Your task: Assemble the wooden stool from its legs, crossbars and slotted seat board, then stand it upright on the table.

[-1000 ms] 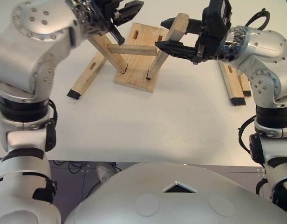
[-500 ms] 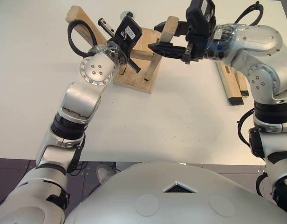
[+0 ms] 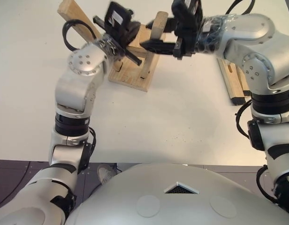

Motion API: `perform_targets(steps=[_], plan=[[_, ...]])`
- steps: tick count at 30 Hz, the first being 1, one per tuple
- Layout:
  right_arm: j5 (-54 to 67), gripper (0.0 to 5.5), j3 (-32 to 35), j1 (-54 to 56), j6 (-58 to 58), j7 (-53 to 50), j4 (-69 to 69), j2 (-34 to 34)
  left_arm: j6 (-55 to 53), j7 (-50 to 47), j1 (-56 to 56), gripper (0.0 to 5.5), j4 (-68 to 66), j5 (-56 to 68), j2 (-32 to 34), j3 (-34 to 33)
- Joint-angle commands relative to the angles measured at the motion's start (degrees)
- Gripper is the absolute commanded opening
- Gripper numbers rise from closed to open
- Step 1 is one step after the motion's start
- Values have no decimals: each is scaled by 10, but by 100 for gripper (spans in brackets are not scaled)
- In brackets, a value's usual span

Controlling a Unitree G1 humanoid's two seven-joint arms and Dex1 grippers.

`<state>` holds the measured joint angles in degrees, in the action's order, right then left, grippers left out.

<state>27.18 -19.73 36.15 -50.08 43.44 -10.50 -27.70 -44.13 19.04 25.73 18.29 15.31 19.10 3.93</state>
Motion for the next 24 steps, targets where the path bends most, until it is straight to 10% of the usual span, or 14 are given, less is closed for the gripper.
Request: perform_targets(steps=[1, 10, 16, 24], plan=[[-11, 308, 7, 3, 7, 10, -2, -6, -47, 11, 87, 61, 29, 67, 15, -94], [-88, 256, 11, -83, -2, -62, -45, -31, -53, -27, 194, 61, -84, 91, 157, -292], [-169, 145, 62, -122, -44, -270, -82, 77, 96, 105, 5, 0, -179, -11, 257, -188], [-221, 20, -8, -29, -109, -369, -98, 212, 71, 136, -65, 0, -22, 26, 125, -22]])
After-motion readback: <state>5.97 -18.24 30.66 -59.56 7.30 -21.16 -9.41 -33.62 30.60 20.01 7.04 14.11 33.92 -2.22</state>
